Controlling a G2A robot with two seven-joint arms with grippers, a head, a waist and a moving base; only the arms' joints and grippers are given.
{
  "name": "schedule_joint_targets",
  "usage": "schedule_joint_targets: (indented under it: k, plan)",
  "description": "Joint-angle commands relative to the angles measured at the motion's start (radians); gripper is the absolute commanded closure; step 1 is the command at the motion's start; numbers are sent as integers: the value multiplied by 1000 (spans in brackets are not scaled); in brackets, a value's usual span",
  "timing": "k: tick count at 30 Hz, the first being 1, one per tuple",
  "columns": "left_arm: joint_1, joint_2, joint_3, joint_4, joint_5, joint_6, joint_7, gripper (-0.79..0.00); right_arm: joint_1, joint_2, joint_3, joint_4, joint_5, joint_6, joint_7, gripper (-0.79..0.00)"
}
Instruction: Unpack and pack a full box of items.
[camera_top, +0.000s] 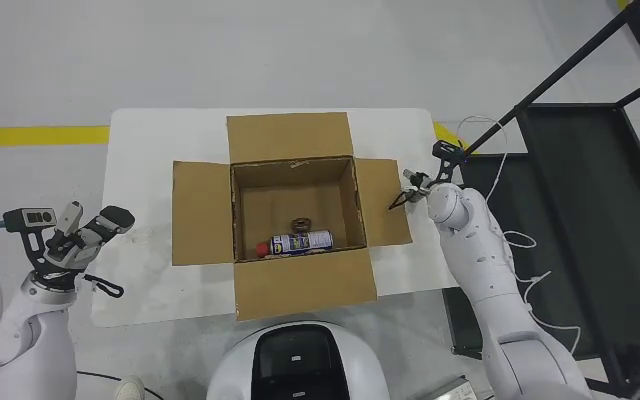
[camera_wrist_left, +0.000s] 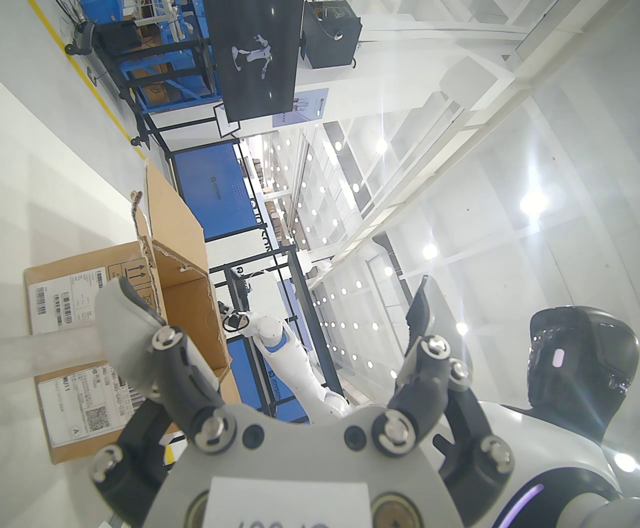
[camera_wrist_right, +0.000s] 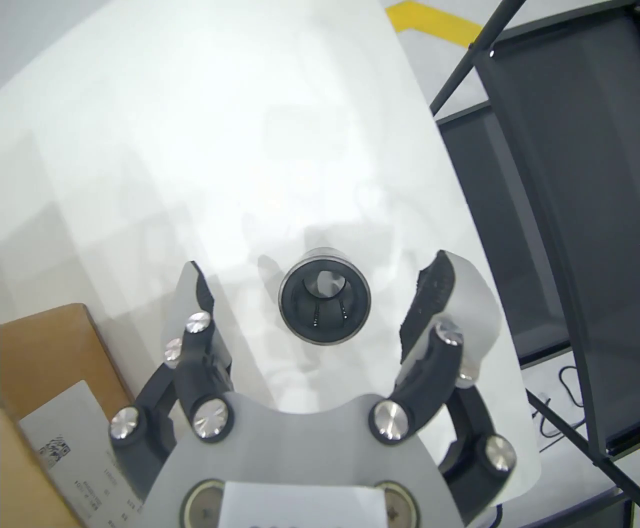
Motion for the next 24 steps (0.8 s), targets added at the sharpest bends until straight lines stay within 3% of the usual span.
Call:
schedule_joint_targets:
  k: [1,7,11,14,17,24]
  plan:
    - [0,0,0,0,0,0,0,-785,-49,2,11,-114,-18,37,-14,-785]
    - [0,0,0,0,0,0,0,-785,-164,7,5,-423,-122,114,-9,-785]
    - [0,0,0,0,0,0,0,-785,-196,11,-45,-582,-174,7,79,-785]
    - [0,0,0,0,0,0,0,-785,-190,15,-110,-643,-261,-93,174,-785]
    - [0,0,0,0,0,0,0,-785,-166,9,-211,-686,-360,-120,263,-785]
    - [0,0,0,0,0,0,0,-785,-113,-12,-373,-702,-373,-202,362,-785]
